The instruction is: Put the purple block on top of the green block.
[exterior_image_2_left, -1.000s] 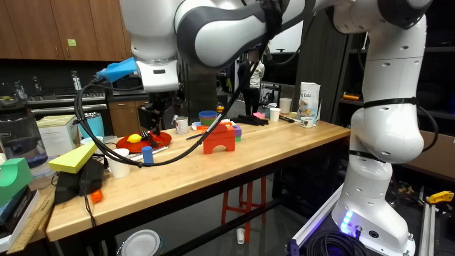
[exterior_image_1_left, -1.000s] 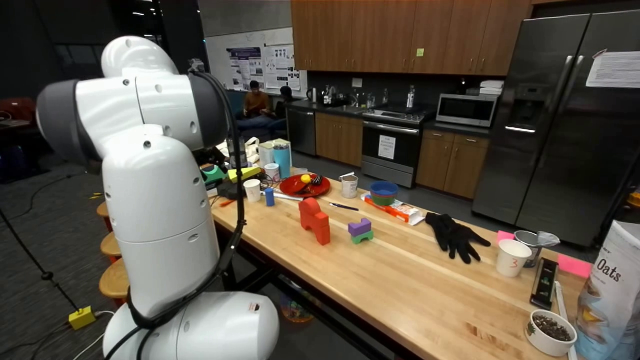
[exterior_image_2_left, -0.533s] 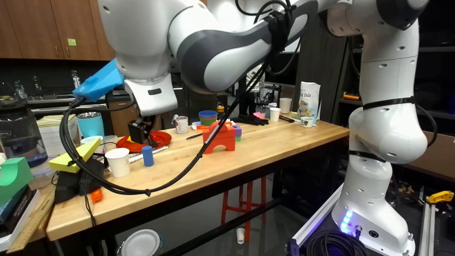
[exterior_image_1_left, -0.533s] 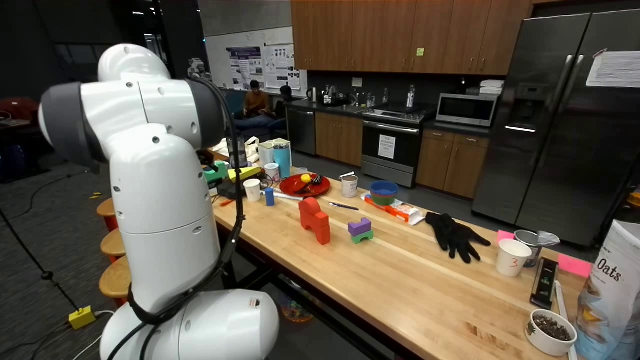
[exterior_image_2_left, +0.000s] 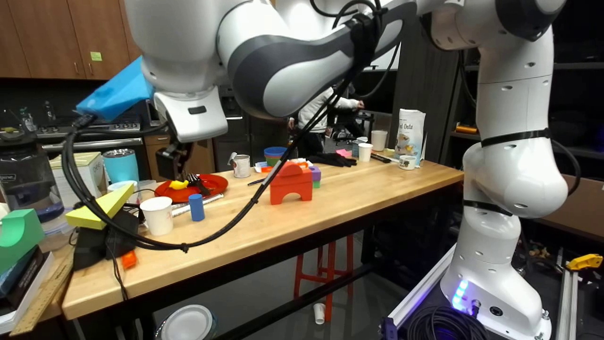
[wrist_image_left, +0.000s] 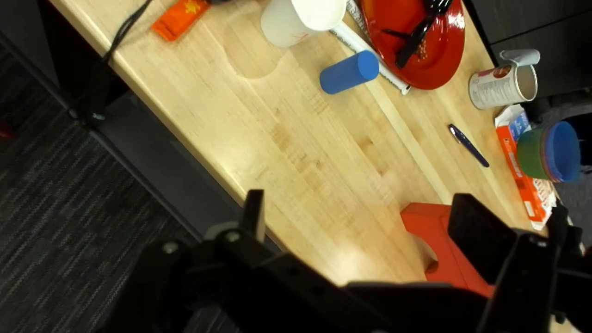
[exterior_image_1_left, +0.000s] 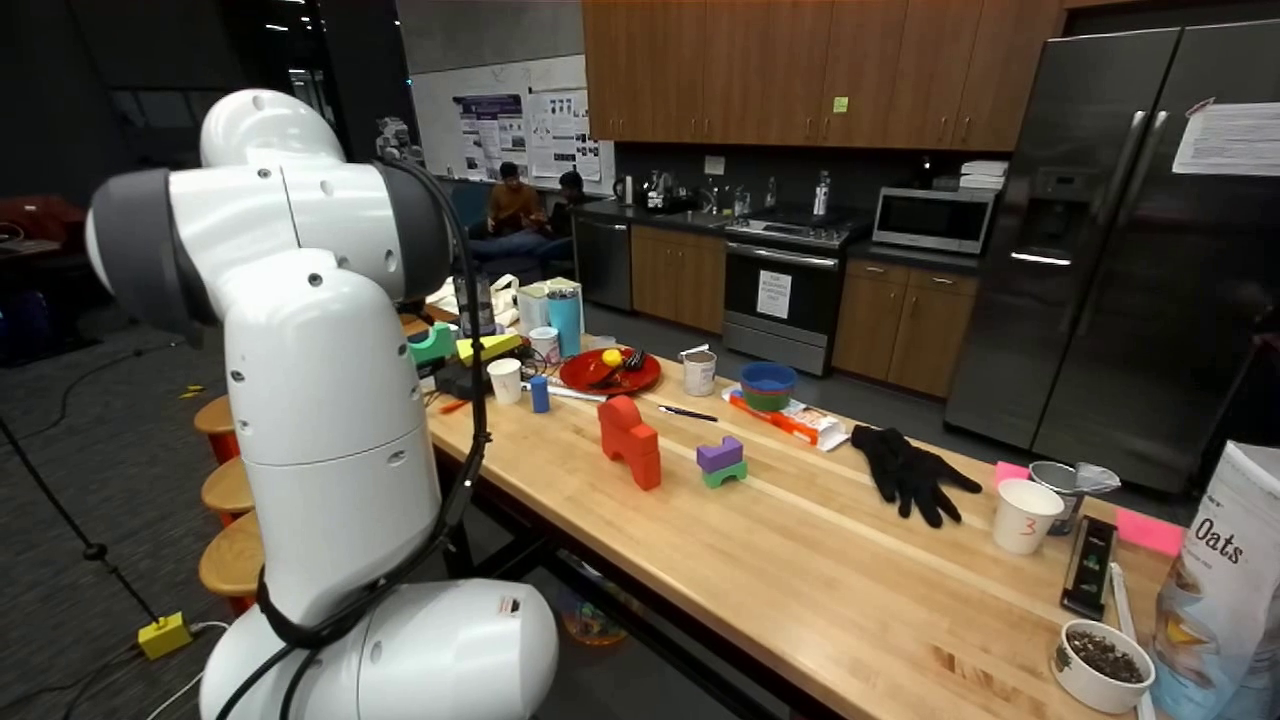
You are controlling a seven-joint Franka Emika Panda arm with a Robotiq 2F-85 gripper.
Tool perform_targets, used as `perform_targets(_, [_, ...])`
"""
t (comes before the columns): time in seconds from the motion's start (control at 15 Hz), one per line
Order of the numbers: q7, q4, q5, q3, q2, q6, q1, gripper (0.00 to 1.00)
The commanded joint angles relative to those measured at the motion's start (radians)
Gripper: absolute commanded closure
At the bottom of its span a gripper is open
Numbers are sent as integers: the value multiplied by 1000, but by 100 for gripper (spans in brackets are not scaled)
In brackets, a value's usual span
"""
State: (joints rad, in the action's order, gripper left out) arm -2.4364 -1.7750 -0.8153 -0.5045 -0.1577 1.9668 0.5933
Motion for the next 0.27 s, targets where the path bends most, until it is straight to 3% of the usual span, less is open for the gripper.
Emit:
perform_targets(0.0, [6, 11, 3, 8, 2, 25, -9, 0])
perform_targets(0.2, [8, 17, 7, 17, 12, 64, -39, 0])
